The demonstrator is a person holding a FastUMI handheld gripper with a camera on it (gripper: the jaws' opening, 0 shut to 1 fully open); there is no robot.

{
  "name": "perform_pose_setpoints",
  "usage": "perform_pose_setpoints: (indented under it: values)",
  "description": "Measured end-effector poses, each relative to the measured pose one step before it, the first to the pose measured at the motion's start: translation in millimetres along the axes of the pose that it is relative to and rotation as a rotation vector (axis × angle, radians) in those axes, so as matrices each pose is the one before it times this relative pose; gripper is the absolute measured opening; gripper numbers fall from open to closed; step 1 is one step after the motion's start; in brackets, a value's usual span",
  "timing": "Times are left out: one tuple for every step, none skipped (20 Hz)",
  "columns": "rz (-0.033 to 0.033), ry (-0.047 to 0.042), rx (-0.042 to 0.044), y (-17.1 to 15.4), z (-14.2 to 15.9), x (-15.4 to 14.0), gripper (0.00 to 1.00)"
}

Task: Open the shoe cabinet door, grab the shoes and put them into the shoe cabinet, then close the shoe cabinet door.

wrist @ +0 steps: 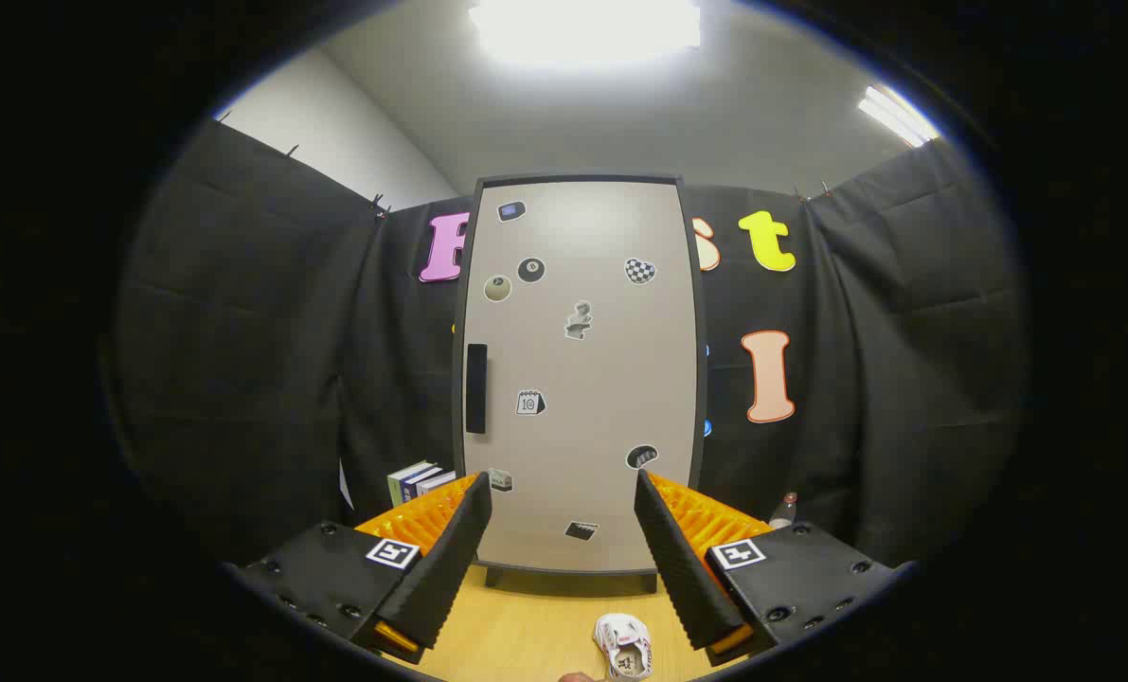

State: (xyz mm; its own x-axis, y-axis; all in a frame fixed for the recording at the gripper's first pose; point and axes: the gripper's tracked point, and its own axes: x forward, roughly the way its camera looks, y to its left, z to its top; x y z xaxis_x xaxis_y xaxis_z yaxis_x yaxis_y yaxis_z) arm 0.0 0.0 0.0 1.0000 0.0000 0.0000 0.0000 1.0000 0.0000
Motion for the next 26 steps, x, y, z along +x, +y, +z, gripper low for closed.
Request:
perform_pose_setpoints:
  values:
    - [0.00298,0.00221,-0.00228,0.97,-0.42,-1.86,0.96]
    - [0.00564,0.0012,-0.00349,2.98,-0.41,-2.25,0.96]
    - [0.00611,0.00172,-0.00419,2.2,0.85,-2.36,0.96]
    - [0.00742,-0.0002,-0.00556,2.83,0.76,-1.5,0.96]
    - [0.00396,-0.00047,-0.00808,1.22,1.28,-1.79,0.96]
    - [0.00502,0.00083,-0.00695,0.92,0.32,-0.49,0.96]
    - [0.00286,-0.00135,-0.00401,0.01,1.25,-0.42,0.96]
    - [0.00075,0.0005,0.00152,0.05,0.32,-0.61,0.96]
    - [0.00016,0.00273,0.00531,0.49,0.13,0.68,0.96]
    - [0.00007,0.00292,0.00598,0.08,-0.59,-0.09,0.96]
    - [-0.00068,0.00318,0.00401,0.22,0.04,0.76,0.96]
    - [0.00018,0.00164,0.00262,0.95,0.31,0.3,0.96]
    - [0.00012,0.00428,0.00042,0.41,-0.31,1.18,0.96]
    - [0.0036,0.0039,0.00074,1.45,-0.51,2.02,0.96]
    - [0.00133,0.00218,-0.0003,1.84,1.06,0.83,0.96]
    - [-0.00005,0.00304,-0.00059,2.25,0.94,2.39,0.96]
    - [0.00069,0.00302,0.00017,3.24,3.84,3.71,0.96]
    - [0.0068,0.00183,-0.0021,5.08,4.41,5.1,0.96]
    - [0.0093,-0.00791,-0.00814,6.19,8.03,4.86,0.96]
    - [0.00865,-0.01097,-0.01565,4.99,8.21,6.0,0.96]
    - [0.01275,-0.01346,-0.01663,6.1,8.8,6.97,0.96]
    - [0.01281,-0.00272,-0.01057,6.18,4.69,9.42,0.96]
    - [0.0191,0.00305,0.00117,8.52,3.43,11.12,0.96]
    - [0.02496,0.00755,0.00326,9.28,1.66,11.89,0.96]
    - [0.01602,0.01198,-0.00102,6.45,1.01,13.78,0.96]
    - [0.0037,0.00919,-0.00623,2.24,0.5,14.22,0.96]
